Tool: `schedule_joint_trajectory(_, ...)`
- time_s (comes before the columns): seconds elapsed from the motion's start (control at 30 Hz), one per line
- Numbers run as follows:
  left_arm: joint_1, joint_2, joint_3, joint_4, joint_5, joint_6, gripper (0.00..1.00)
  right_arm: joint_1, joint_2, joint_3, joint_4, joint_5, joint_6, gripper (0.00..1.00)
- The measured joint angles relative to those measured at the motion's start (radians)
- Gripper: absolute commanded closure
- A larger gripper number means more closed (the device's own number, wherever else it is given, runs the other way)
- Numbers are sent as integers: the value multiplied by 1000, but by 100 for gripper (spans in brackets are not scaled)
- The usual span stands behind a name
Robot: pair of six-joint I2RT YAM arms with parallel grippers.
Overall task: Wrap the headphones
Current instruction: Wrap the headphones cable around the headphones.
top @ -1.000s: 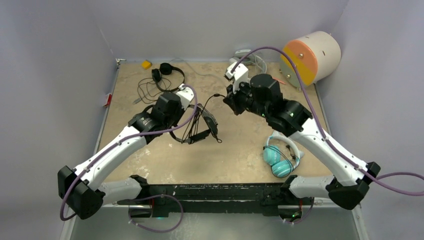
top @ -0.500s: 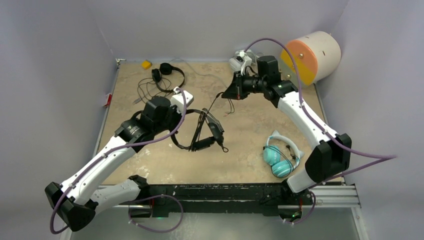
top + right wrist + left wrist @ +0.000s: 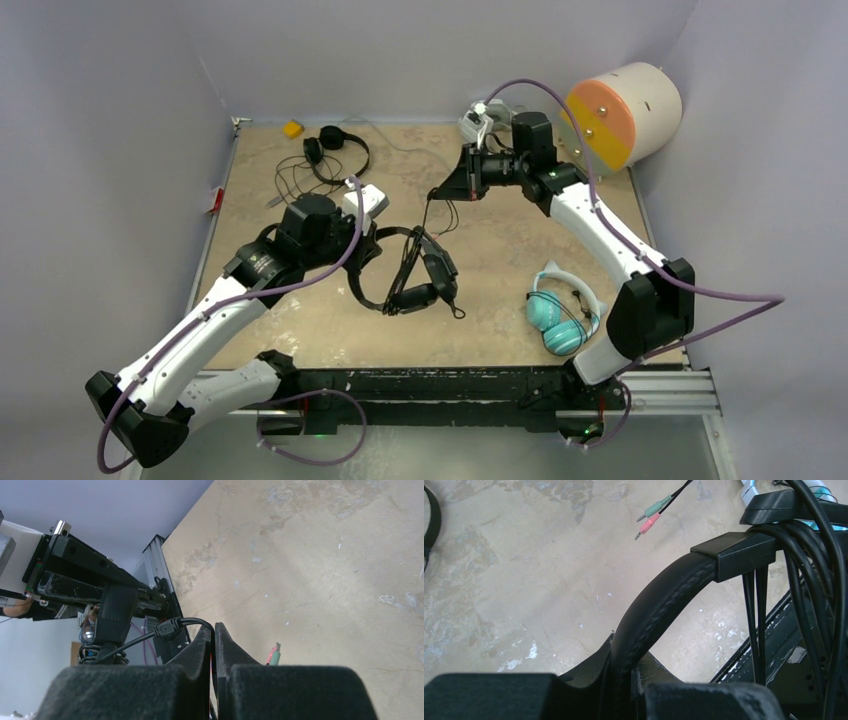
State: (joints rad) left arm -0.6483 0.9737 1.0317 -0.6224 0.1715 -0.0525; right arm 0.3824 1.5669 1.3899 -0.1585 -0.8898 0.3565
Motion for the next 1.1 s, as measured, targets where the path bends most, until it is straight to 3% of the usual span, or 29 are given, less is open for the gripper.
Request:
schedule_joint_trajectory(0.47,1,10,-10,-3,26,-39,100,0,58,-122,164,-97,61,100)
schedule_joint_trajectory(1.1,1,49,-11,-9,87,-87,100,90,45,-312,321,-94,90,100)
